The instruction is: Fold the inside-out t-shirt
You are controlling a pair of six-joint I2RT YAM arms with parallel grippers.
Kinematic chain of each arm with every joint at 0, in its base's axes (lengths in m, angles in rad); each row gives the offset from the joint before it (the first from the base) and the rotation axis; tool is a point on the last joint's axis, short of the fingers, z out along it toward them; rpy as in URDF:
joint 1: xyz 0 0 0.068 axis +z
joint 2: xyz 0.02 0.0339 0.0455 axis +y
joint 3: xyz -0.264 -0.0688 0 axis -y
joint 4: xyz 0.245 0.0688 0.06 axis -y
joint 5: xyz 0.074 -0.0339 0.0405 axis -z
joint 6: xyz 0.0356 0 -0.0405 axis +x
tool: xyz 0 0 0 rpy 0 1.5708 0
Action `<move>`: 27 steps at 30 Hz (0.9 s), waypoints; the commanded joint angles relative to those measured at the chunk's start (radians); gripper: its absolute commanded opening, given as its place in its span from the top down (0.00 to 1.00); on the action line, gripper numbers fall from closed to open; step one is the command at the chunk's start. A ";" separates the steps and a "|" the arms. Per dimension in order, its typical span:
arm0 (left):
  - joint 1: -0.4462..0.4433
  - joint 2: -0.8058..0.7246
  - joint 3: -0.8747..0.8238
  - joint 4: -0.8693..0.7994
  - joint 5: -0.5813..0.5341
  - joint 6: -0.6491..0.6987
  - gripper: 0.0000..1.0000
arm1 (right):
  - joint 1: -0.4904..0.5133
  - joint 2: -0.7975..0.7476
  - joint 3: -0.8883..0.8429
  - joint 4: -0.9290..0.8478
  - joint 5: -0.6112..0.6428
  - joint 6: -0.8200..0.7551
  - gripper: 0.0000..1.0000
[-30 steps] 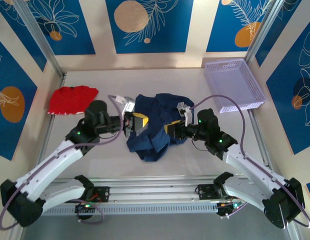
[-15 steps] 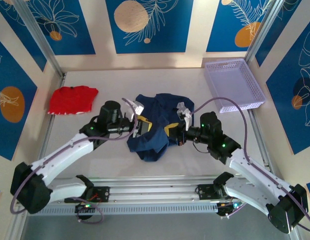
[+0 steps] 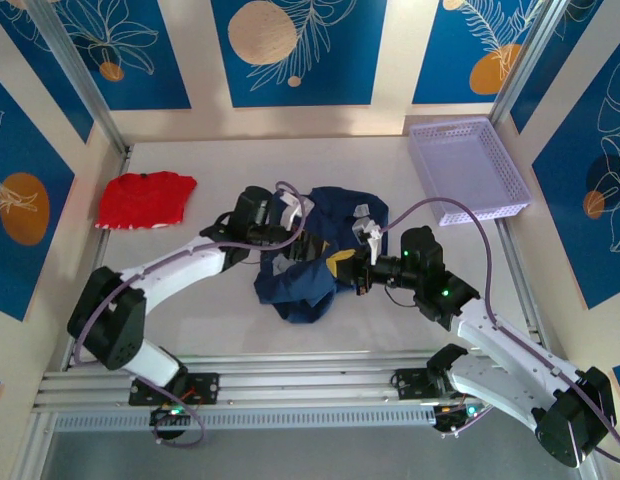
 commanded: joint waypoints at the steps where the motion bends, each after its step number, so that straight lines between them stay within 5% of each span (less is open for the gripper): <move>1: -0.004 0.008 0.013 0.149 0.136 -0.105 0.68 | -0.007 -0.025 -0.002 0.004 0.003 -0.027 1.00; 3: -0.003 -0.010 0.011 0.144 0.142 -0.114 0.98 | -0.009 -0.034 0.000 -0.017 0.029 -0.034 1.00; 4: -0.001 -0.022 0.006 0.137 0.135 -0.117 1.00 | -0.010 -0.039 0.000 -0.026 0.043 -0.036 1.00; 15: 0.047 -0.371 -0.108 0.105 -0.071 -0.049 1.00 | -0.017 -0.112 -0.030 -0.082 0.181 0.002 1.00; 22: 0.048 -0.440 -0.130 0.067 -0.090 0.039 1.00 | -0.014 -0.057 0.006 -0.126 0.262 0.074 1.00; 27: 0.048 -0.470 -0.150 0.056 -0.123 0.106 1.00 | 0.003 -0.080 0.066 -0.243 0.352 0.034 0.71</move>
